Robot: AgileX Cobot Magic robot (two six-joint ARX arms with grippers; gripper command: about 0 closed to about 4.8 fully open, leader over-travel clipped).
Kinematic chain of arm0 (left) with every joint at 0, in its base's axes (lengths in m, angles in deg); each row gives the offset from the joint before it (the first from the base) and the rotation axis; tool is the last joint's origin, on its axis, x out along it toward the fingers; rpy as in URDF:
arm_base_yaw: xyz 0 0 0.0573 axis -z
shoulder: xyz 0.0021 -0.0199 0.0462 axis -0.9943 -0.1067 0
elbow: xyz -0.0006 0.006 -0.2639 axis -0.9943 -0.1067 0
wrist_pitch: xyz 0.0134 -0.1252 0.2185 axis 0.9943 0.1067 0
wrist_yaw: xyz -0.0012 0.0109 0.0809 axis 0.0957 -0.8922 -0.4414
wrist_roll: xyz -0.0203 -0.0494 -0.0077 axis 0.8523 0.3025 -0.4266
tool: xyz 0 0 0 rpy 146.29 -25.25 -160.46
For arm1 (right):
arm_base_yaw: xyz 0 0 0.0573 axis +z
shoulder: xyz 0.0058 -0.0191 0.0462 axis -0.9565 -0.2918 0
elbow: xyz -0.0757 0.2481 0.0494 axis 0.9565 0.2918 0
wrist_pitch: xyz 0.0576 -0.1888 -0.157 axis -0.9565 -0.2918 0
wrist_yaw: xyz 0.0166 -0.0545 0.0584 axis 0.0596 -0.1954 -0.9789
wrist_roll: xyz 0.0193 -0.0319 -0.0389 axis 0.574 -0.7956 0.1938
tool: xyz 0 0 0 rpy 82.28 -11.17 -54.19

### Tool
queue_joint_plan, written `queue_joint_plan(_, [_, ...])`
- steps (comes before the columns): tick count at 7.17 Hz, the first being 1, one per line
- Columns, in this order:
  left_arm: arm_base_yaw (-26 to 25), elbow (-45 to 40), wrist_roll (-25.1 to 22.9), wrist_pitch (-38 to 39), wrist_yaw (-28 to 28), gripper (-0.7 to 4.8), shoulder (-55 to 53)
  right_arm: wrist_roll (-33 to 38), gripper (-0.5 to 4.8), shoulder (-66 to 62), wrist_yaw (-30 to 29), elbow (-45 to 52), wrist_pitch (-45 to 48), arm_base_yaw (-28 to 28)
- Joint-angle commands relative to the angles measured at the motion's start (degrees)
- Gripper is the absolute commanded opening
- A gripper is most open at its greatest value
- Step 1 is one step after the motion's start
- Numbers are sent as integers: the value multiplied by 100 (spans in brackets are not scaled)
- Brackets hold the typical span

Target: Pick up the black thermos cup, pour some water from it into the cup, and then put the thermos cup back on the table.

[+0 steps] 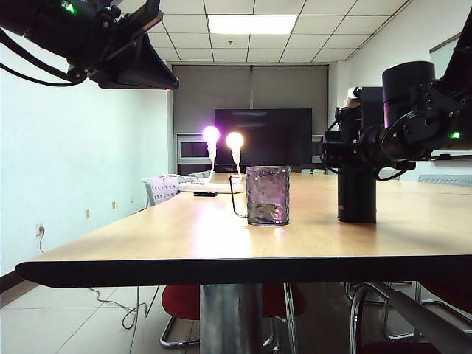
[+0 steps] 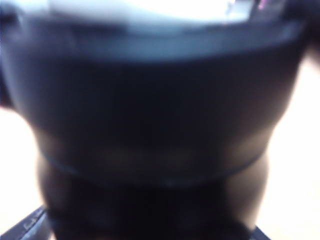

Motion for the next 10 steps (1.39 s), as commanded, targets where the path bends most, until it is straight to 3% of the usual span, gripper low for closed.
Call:
queue_joint_plan(1, [-2, 31, -42, -74, 28, -6, 15, -7, 479, -4, 70, -74, -28, -2])
queue_joint_plan(2, [-2, 28, -42, -63, 28, -6, 15, -212, 83, -35, 68, -83, -81, -4])
queue_joint_plan(3, [-2, 28, -44, -33, 28, -6, 15, -299, 57, -31, 70, -85, -22, -4])
queue_joint_plan(6, [-11, 31, -48, -37, -35, -6, 13, -380, 51, 299, 74, -83, -367, -4])
queue_joint_plan(9, [-13, 35, -87, -590, -323, -6, -376, -1043, 52, 975, 70, -83, -675, 2])
queue_joint_plan(10, [-13, 199, -85, -892, -321, -6, -953, -1646, 52, 1123, 68, -85, -675, 26])
